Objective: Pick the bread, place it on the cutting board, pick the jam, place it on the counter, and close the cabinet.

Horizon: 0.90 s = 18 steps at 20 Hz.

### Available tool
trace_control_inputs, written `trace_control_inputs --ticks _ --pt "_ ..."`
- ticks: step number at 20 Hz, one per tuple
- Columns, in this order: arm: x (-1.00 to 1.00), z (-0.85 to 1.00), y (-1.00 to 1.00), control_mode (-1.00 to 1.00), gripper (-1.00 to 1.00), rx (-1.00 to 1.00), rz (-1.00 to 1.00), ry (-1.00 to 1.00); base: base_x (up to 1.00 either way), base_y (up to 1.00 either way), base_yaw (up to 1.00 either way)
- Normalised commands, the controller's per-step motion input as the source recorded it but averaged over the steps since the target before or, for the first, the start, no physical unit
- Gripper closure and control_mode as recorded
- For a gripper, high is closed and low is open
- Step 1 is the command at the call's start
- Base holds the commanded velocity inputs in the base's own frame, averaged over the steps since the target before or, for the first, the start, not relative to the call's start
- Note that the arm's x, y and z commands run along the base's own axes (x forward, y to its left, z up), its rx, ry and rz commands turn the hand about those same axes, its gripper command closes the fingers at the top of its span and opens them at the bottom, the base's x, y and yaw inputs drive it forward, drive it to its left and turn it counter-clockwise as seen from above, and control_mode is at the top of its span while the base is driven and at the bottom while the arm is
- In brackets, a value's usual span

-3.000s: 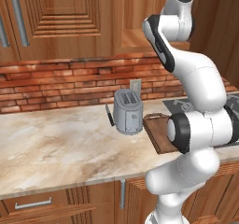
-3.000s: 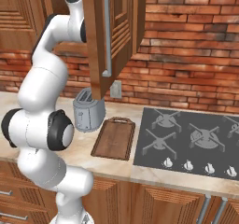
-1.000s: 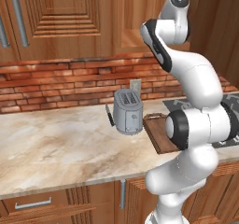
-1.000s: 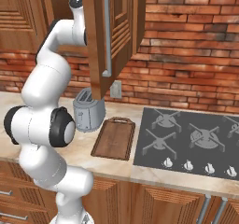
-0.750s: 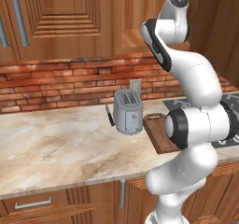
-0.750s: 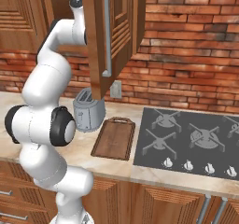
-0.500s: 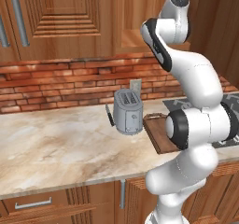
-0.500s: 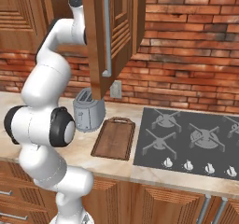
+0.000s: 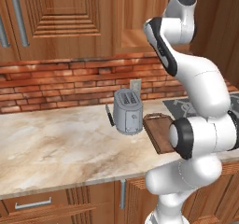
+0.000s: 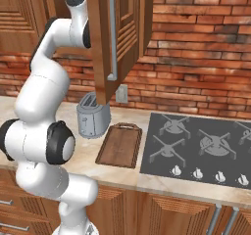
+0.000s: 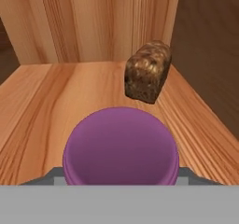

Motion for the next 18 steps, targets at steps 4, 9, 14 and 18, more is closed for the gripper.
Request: trace_control_inputs --ticks 4,9,14,18 --pt "-0.43 0.00 0.06 -1.00 1.00 -0.03 0.00 0.00 0.00 0.00 0.00" --pt "-0.51 0.00 0.08 -1.00 1.00 -0.02 0.00 0.00 0.00 0.00 0.00" --pt "-0.60 0.00 0.16 -1.00 1.00 -0.03 0.00 0.00 0.00 0.00 0.00" --pt "-0.58 0.00 0.14 -1.00 1.00 -0.02 0.00 0.00 0.00 0.00 0.00"
